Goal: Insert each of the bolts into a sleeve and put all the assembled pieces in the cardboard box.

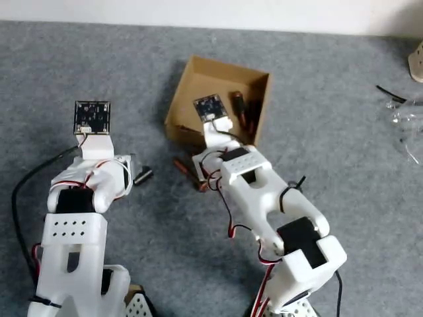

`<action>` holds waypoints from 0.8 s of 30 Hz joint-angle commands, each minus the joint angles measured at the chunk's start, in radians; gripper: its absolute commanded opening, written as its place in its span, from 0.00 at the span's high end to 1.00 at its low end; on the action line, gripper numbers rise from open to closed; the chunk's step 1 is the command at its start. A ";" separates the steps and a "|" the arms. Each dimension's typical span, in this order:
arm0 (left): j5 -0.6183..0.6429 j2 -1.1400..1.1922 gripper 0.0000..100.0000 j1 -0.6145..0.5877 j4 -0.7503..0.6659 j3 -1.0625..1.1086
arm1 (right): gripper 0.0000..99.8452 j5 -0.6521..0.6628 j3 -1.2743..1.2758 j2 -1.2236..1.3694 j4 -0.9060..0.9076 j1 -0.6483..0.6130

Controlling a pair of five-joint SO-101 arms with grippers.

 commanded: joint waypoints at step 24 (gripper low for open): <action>0.003 -0.019 0.82 -0.007 -0.020 -0.002 | 0.81 -0.003 -0.008 -0.085 0.074 0.024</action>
